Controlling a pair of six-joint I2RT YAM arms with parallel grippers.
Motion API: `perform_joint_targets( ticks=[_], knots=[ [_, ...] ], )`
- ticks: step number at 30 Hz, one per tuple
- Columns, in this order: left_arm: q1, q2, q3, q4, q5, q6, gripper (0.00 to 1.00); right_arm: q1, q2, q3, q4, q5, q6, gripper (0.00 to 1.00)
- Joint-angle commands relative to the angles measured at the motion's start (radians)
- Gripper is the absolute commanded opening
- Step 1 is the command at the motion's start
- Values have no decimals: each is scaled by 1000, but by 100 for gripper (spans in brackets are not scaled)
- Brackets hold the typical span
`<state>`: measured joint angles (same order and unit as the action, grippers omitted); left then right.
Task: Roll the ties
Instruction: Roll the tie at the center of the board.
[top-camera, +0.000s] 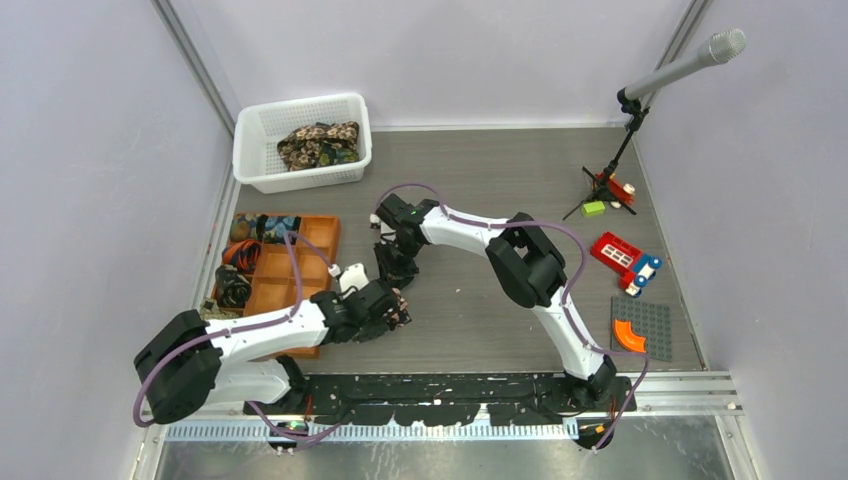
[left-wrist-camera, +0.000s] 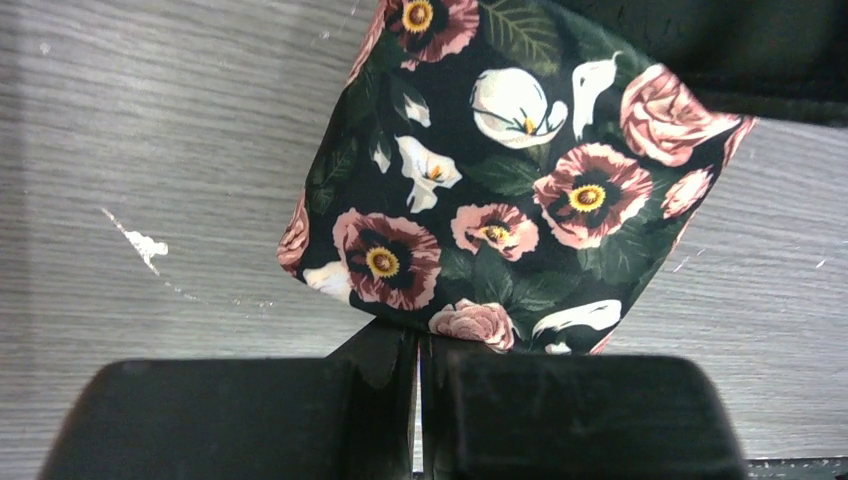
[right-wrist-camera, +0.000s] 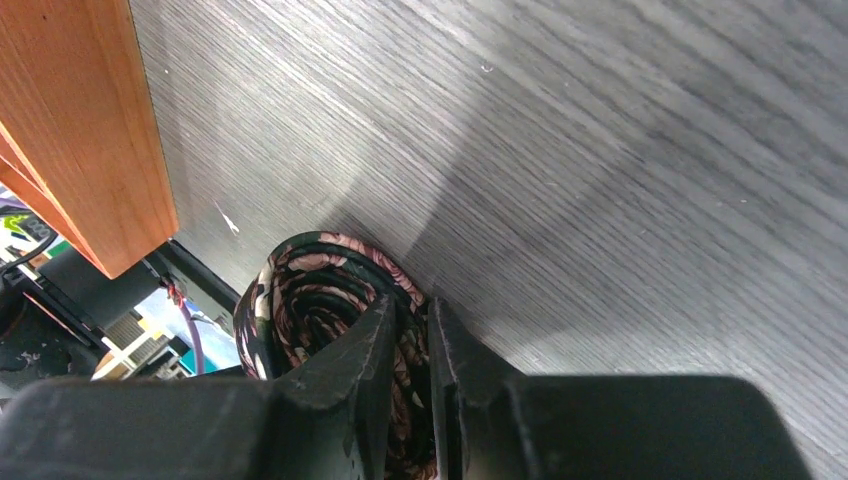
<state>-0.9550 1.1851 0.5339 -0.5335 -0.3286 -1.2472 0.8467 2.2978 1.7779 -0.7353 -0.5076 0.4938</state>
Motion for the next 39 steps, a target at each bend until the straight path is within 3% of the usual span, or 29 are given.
perform_joint_targets(
  ticks=[1, 8, 14, 24, 30, 34, 39],
  knots=[
    [22, 16, -34, 117, -77, 33, 0, 7, -17, 15, -16, -36, 12, 23],
    [31, 38, -36, 130, -75, 49, 0, 9, -24, 6, 7, -2, 56, 22],
    [30, -48, -49, 26, -38, 43, 1, 2, -33, 22, 6, 69, 80, 24],
    [30, -247, -17, -251, 51, 155, 9, -27, -125, 32, 25, 225, 124, 60],
    [32, -350, 117, -402, -22, 264, 31, -39, -338, -225, 211, 309, 215, 79],
    [63, -314, 239, -446, -31, 366, 39, -38, -517, -531, 467, 286, 331, 81],
    [138, -189, 357, -427, 59, 501, 44, -27, -674, -846, 821, 249, 472, 82]
  ],
)
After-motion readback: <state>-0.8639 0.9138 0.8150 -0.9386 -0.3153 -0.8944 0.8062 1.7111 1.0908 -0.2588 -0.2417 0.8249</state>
